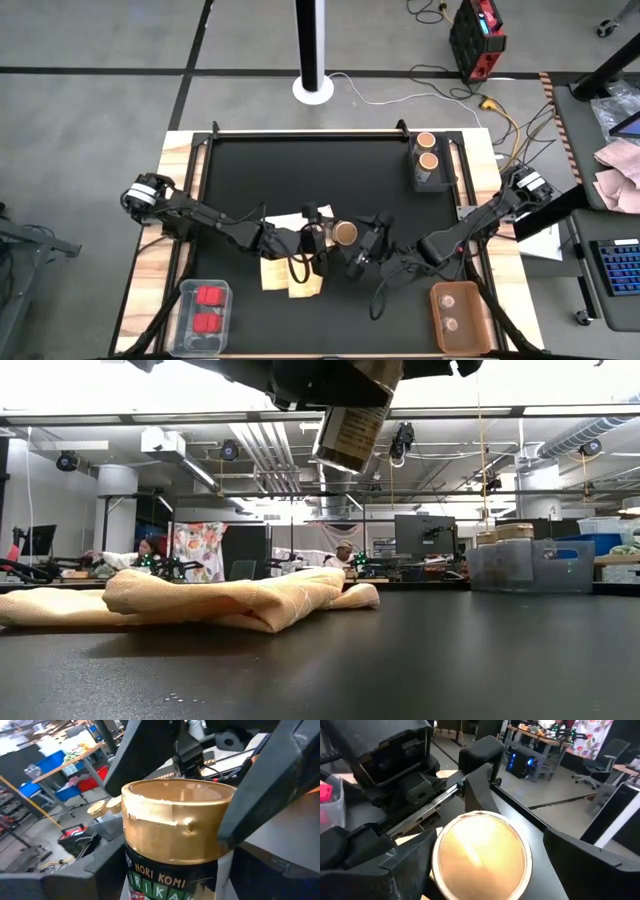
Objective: Sort spices by type
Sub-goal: Put the golden spice bottle into black bin
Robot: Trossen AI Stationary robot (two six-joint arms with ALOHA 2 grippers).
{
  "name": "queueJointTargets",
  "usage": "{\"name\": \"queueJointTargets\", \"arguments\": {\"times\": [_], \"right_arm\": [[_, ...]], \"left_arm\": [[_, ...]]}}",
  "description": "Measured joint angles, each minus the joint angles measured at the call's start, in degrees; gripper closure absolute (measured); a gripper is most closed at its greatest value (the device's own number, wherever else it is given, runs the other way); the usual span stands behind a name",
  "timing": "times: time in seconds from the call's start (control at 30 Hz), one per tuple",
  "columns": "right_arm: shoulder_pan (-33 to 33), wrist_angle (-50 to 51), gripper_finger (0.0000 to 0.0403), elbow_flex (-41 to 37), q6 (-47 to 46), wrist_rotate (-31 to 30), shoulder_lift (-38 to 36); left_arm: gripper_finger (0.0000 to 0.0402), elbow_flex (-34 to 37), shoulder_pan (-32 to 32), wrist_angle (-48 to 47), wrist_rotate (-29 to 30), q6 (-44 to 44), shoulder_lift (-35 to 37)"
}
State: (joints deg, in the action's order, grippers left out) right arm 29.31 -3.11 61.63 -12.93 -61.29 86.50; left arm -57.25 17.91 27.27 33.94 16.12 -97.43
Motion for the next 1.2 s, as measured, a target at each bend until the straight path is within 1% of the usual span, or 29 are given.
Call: {"name": "queueJointTargets", "arguments": {"times": [0.3,0.37,0.47,0.57,0.67,0.8,1.07,1.13,1.2], "right_arm": [[-0.2,8.7,0.0065,2.8,-0.2,1.3,0.3],[-0.3,9.3,0.0069,2.7,-0.8,1.6,0.3],[-0.8,9.4,0.0073,2.7,-2.9,4.4,0.3],[-0.9,9.4,0.0081,2.7,-3.9,4.6,0.2],[-0.9,9.0,0.0098,2.6,-3.8,4.7,0.2],[-0.9,8.8,0.0134,2.9,-3.7,4.9,0.2],[-0.9,9.7,0.0135,3.3,-5.1,5.4,0.2],[-1.0,11.9,0.0135,4.3,-6.4,5.7,-0.1],[-1.2,16.4,0.0135,5.6,-8.8,5.6,-1.0]], "left_arm": [[0.0132,-0.2,0.0,0.6,0.2,1.0,0.0],[0.0132,-0.6,0.1,0.6,0.2,1.2,0.0],[0.0132,-1.2,0.2,0.6,0.1,1.6,0.0],[0.0132,-1.9,0.3,-0.3,-0.1,1.6,0.0],[0.0132,-1.9,0.4,-0.4,0.0,1.6,0.0],[0.0127,-1.9,0.4,-0.3,-0.2,0.8,0.0],[0.0094,-2.0,0.4,-2.5,-1.5,-1.2,0.1],[0.0091,-2.0,0.5,-3.3,-1.2,-1.2,0.1],[0.0090,-2.0,0.5,-5.1,0.8,-1.3,0.5]]}}
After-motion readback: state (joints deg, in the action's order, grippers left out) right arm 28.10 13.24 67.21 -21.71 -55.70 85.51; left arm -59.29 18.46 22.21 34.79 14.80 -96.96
